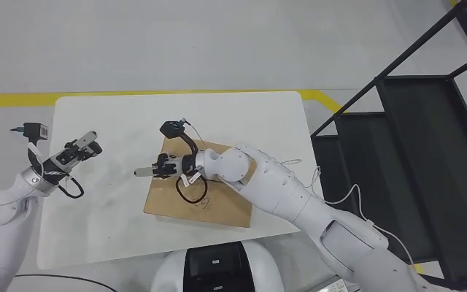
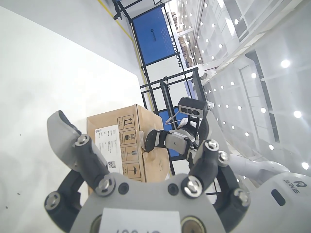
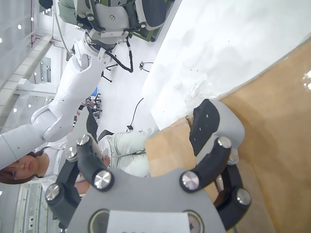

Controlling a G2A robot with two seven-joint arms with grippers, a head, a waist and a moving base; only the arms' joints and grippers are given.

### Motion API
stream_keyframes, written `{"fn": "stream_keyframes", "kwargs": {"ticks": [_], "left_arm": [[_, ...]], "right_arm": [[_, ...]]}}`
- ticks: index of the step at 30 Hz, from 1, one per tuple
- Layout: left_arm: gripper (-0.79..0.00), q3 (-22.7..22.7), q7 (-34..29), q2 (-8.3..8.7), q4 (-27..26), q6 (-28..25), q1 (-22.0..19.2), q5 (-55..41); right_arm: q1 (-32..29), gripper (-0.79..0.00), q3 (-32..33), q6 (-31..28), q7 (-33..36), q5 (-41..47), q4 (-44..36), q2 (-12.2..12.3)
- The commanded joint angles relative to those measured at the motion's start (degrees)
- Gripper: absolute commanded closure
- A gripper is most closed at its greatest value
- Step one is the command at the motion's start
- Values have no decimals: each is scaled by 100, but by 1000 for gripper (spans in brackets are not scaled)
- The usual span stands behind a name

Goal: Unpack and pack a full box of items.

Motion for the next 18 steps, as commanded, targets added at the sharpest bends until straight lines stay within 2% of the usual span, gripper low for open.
{"fn": "stream_keyframes", "kwargs": {"ticks": [1,6,9,15,18], "left_arm": [[-785,14,-8,-11,2,12,-6,17],[-785,42,-45,-36,38,39,-36,42],[-785,91,-76,-57,43,58,-78,66],[-785,181,-111,-100,46,66,-176,115],[-785,190,-118,-113,63,48,-205,152]], "right_arm": [[-19,-785,75,-108,38,174,29,-6],[-258,-785,462,-474,321,740,-227,81],[-456,-785,794,-501,402,633,-524,209],[-801,-785,1409,-405,295,-669,-1232,485],[-827,-785,1507,-445,314,-1189,-1279,546]]}}
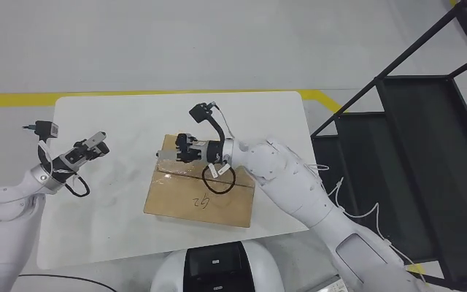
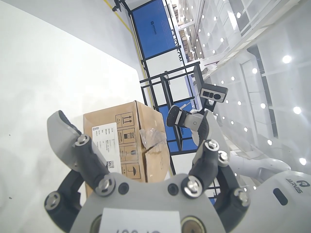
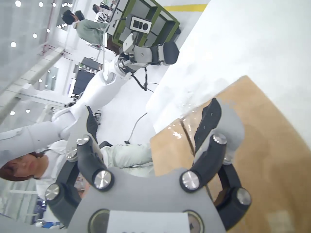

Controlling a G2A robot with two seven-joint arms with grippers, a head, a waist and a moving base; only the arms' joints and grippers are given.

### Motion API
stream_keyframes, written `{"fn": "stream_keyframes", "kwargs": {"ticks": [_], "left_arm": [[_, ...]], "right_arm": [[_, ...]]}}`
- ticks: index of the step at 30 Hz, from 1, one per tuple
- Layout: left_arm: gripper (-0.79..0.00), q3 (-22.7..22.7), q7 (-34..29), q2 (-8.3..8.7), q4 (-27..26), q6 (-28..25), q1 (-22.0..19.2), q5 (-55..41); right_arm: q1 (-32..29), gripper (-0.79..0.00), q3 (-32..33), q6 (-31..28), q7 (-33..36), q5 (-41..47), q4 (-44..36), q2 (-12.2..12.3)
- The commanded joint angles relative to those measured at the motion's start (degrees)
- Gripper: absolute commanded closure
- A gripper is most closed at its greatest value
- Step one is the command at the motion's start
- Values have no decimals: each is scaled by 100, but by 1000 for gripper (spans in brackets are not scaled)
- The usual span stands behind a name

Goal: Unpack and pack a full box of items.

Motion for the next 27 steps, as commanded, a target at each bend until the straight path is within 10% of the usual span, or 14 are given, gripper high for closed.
{"fn": "stream_keyframes", "kwargs": {"ticks": [1,27], "left_arm": [[-785,-5,0,-7,14,-8,-11,22],[-785,-235,-24,-55,57,-14,46,114]], "right_arm": [[25,-785,-4,-2,61,-290,60,17],[1002,-785,-740,-1563,766,-1215,870,-144]]}}
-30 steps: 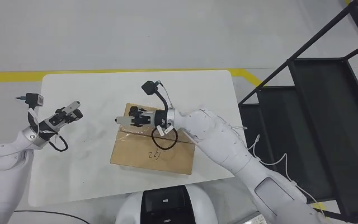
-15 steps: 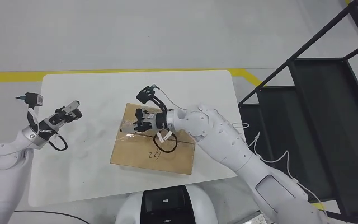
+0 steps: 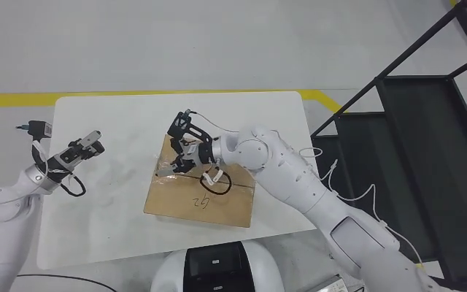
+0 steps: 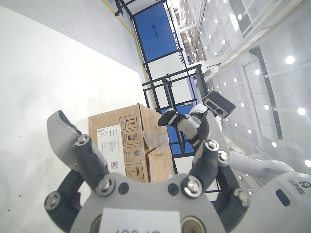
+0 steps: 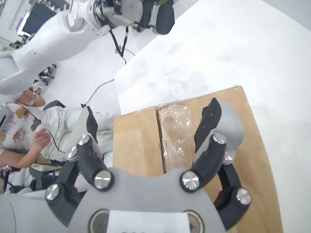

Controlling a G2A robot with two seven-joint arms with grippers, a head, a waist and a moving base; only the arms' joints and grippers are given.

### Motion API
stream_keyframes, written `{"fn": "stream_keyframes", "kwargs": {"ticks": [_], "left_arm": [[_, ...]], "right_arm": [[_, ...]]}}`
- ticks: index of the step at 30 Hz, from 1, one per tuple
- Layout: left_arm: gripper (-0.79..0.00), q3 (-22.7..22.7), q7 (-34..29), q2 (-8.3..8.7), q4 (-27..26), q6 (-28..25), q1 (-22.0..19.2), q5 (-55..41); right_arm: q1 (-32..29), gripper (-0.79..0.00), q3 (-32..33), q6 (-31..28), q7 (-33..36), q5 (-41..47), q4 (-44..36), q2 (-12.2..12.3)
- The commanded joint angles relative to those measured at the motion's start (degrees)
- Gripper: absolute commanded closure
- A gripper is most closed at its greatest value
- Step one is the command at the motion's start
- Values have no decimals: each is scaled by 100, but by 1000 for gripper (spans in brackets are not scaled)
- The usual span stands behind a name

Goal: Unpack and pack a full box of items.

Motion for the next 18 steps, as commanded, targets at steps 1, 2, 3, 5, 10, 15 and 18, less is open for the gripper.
{"fn": "stream_keyframes", "kwargs": {"ticks": [1,2,3,5,10,15,18], "left_arm": [[-785,-4,7,-5,1,14,-3,24],[-785,-7,5,-7,-4,10,-4,39],[-785,-13,16,-10,-1,12,-4,50],[-785,-26,38,-14,1,5,0,70],[-785,-13,69,-34,0,16,-2,94],[-785,-21,92,-49,-11,17,-1,132],[-785,-57,94,-51,-20,13,10,150]], "right_arm": [[114,-785,-14,-247,365,70,91,15],[171,-785,-14,-345,522,131,134,23],[232,-785,-4,-408,664,184,178,31],[343,-785,7,-466,851,197,241,43],[488,-785,-55,-469,828,206,452,16],[625,-785,-299,-439,923,342,716,-74],[693,-785,-452,-421,949,421,829,-138]]}}
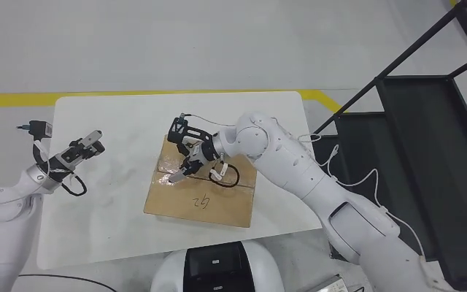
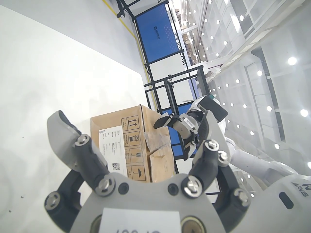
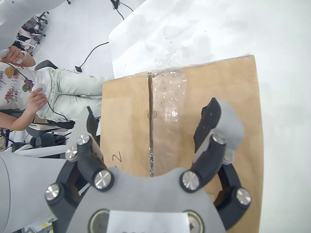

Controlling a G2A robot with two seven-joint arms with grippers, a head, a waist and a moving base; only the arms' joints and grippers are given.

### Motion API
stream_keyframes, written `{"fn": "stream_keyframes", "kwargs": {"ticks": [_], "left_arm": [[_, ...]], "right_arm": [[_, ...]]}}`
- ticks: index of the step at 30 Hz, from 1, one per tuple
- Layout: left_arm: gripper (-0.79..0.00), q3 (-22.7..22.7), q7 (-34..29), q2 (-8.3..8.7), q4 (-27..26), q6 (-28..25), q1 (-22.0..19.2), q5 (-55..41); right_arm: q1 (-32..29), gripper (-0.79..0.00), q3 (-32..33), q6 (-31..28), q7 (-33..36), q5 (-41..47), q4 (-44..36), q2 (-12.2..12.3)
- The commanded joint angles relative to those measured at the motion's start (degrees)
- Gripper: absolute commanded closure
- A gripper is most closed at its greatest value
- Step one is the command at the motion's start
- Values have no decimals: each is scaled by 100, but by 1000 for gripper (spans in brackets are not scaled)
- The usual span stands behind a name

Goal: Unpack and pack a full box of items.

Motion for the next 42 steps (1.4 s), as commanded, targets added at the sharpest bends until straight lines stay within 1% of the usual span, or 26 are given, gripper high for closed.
{"fn": "stream_keyframes", "kwargs": {"ticks": [1,5,6,7,8,9,10,20,25,30,35,42], "left_arm": [[-785,-24,-1,-2,-10,-5,14,0],[-785,-56,-7,-7,-34,-7,39,12],[-785,-61,-7,-9,-37,-8,45,15],[-785,-66,-7,-10,-39,-9,49,17],[-785,-71,-9,-12,-41,-9,54,19],[-785,-76,-10,-14,-42,-10,58,21],[-785,-82,-13,-16,-40,-13,63,23],[-785,-134,-35,-33,-15,-7,77,24],[-785,-136,-67,-45,-8,-2,56,23],[-785,-144,-81,-56,1,0,47,30],[-785,-154,-93,-66,7,2,42,36],[-785,-156,-108,-80,11,13,27,59]], "right_arm": [[36,-785,-83,-5,-8,62,56,-38],[109,-785,-200,-22,2,180,133,-99],[124,-705,-222,-19,7,203,148,-112],[142,-400,-241,-7,13,217,166,-122],[166,-182,-258,17,15,198,181,-132],[179,-182,-270,49,-7,184,199,-141],[195,0,-274,101,-55,147,221,-148],[210,0,-285,591,-587,-568,235,-171],[178,0,-292,764,-629,-893,105,-160],[106,0,-255,839,-643,-1013,-34,-142],[11,0,-108,722,-529,-737,-221,-101],[-137,0,180,170,107,130,-296,24]]}}
